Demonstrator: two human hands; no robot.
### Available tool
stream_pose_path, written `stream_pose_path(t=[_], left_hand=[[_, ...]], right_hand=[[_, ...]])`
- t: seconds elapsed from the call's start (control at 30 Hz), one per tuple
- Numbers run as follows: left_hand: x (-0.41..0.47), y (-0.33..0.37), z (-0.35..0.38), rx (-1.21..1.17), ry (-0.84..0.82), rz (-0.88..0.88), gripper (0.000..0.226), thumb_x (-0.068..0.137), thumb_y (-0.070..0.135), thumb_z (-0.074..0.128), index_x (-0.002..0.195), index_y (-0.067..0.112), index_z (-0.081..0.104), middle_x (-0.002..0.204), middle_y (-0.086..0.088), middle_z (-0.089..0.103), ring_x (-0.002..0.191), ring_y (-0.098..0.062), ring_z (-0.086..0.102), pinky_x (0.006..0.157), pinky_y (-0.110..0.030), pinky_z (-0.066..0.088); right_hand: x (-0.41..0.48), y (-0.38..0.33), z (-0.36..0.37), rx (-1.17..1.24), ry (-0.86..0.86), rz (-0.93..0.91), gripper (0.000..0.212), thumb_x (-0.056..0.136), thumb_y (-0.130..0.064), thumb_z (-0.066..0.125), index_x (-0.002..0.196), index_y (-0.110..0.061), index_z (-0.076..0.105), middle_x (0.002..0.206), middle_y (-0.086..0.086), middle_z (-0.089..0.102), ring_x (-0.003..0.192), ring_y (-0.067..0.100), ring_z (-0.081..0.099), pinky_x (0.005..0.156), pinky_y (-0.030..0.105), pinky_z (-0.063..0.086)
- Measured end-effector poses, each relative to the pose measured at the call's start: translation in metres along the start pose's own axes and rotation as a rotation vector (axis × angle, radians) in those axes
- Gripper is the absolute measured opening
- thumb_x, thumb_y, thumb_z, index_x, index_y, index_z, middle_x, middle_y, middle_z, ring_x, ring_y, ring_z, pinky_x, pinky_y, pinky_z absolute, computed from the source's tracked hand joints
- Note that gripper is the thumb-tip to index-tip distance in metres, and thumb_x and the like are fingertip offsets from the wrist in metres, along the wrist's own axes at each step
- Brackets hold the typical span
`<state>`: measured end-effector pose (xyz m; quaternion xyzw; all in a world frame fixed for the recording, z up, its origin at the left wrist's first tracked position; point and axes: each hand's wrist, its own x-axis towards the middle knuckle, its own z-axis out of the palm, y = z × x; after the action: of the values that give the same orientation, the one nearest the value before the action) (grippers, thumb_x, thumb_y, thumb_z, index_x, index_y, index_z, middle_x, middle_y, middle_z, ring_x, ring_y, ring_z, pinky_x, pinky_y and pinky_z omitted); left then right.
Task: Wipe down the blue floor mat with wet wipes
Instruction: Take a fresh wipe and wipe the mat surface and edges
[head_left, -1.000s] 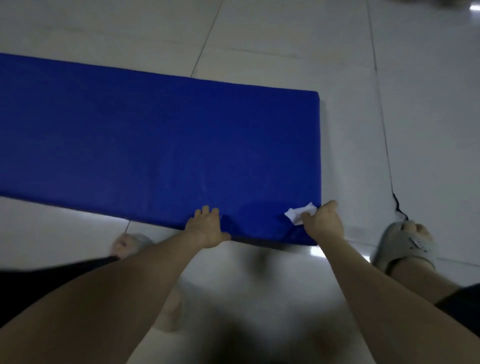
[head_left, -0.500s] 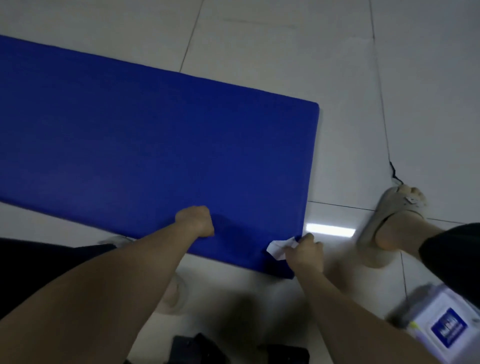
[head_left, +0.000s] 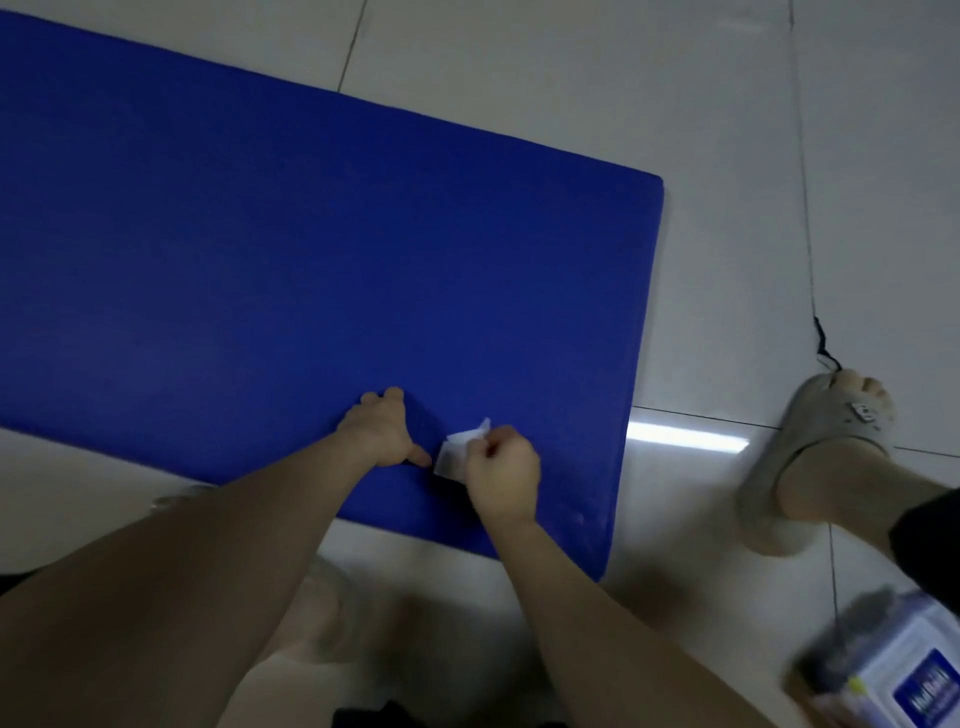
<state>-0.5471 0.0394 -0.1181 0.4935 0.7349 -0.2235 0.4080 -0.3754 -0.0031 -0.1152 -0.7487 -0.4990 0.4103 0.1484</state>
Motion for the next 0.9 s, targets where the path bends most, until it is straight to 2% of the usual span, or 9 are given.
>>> stream_pose_path(t=[0.13,0.23,0.37,0.47,0.53,0.6,0.7,0.8,0.9], left_hand=[[-0.001,0.002,-0.001,-0.007,0.000,-0.008,0.104,0.074,0.055,0.085,0.149,0.016,0.024,0.145,-0.016,0.035,0.122,-0.034,0.050,0.092,-0.043,0.052],[-0.002,0.002,-0.002,0.001,-0.005,-0.015,0.108,0.071,0.057,0.086,0.150,0.016,0.025,0.146,-0.015,0.035,0.123,-0.034,0.050,0.094,-0.044,0.053],[-0.003,0.005,-0.004,-0.002,-0.017,-0.029,0.112,0.067,0.058,0.089,0.150,0.017,0.026,0.147,-0.013,0.035,0.125,-0.033,0.050,0.097,-0.046,0.053],[-0.005,0.006,-0.005,-0.006,-0.016,-0.033,0.115,0.067,0.057,0.089,0.153,0.017,0.024,0.147,-0.013,0.036,0.126,-0.033,0.049,0.097,-0.045,0.053],[-0.006,0.007,-0.006,-0.007,-0.009,-0.028,0.114,0.068,0.056,0.089,0.153,0.017,0.024,0.147,-0.013,0.036,0.126,-0.033,0.050,0.097,-0.044,0.053],[-0.006,0.007,-0.005,-0.012,-0.001,-0.023,0.113,0.068,0.056,0.089,0.153,0.017,0.025,0.147,-0.013,0.036,0.126,-0.033,0.050,0.096,-0.044,0.053],[-0.006,0.006,-0.005,-0.020,-0.003,-0.023,0.113,0.068,0.056,0.089,0.152,0.017,0.025,0.146,-0.013,0.037,0.125,-0.033,0.050,0.095,-0.043,0.053],[-0.005,0.005,-0.004,-0.008,-0.004,-0.032,0.112,0.068,0.056,0.089,0.151,0.016,0.025,0.145,-0.013,0.037,0.123,-0.033,0.051,0.094,-0.043,0.053],[-0.001,0.006,-0.004,0.020,-0.013,-0.039,0.115,0.068,0.058,0.088,0.152,0.016,0.023,0.144,-0.014,0.037,0.124,-0.034,0.050,0.094,-0.044,0.053]], right_hand=[[0.010,-0.006,0.005,-0.263,-0.172,-0.214,0.020,0.099,-0.030,0.055,0.102,-0.011,0.060,0.108,0.005,0.050,0.071,0.018,0.052,0.059,0.028,0.040],[0.021,0.003,-0.013,-0.409,-0.174,-0.298,0.020,0.095,-0.028,0.062,0.099,-0.009,0.060,0.109,0.007,0.050,0.075,0.021,0.053,0.059,0.032,0.040],[0.028,0.048,-0.073,-0.395,-0.062,-0.150,0.028,0.092,-0.043,0.063,0.099,-0.016,0.062,0.107,0.001,0.053,0.086,0.023,0.058,0.072,0.037,0.050],[0.031,0.084,-0.114,-0.387,0.074,0.007,0.019,0.095,-0.040,0.057,0.100,-0.022,0.058,0.105,0.001,0.061,0.083,0.018,0.060,0.072,0.033,0.048],[0.031,0.089,-0.120,-0.284,0.126,0.121,0.013,0.097,-0.033,0.059,0.102,-0.023,0.052,0.101,0.003,0.064,0.081,0.018,0.061,0.069,0.031,0.049],[0.032,0.084,-0.113,-0.191,0.169,0.170,0.009,0.098,-0.026,0.058,0.102,-0.021,0.053,0.101,0.007,0.064,0.083,0.022,0.061,0.072,0.032,0.048],[0.034,0.062,-0.087,-0.134,0.197,0.142,0.015,0.098,-0.022,0.056,0.107,-0.010,0.062,0.107,0.012,0.062,0.094,0.030,0.062,0.080,0.033,0.048],[0.032,0.028,-0.049,-0.148,0.115,0.046,0.020,0.101,-0.021,0.052,0.111,-0.007,0.062,0.112,0.012,0.057,0.084,0.022,0.054,0.073,0.028,0.040],[0.031,-0.007,-0.015,-0.245,-0.050,-0.142,0.021,0.099,-0.020,0.049,0.114,-0.009,0.060,0.118,0.010,0.053,0.081,0.021,0.054,0.068,0.030,0.043]])
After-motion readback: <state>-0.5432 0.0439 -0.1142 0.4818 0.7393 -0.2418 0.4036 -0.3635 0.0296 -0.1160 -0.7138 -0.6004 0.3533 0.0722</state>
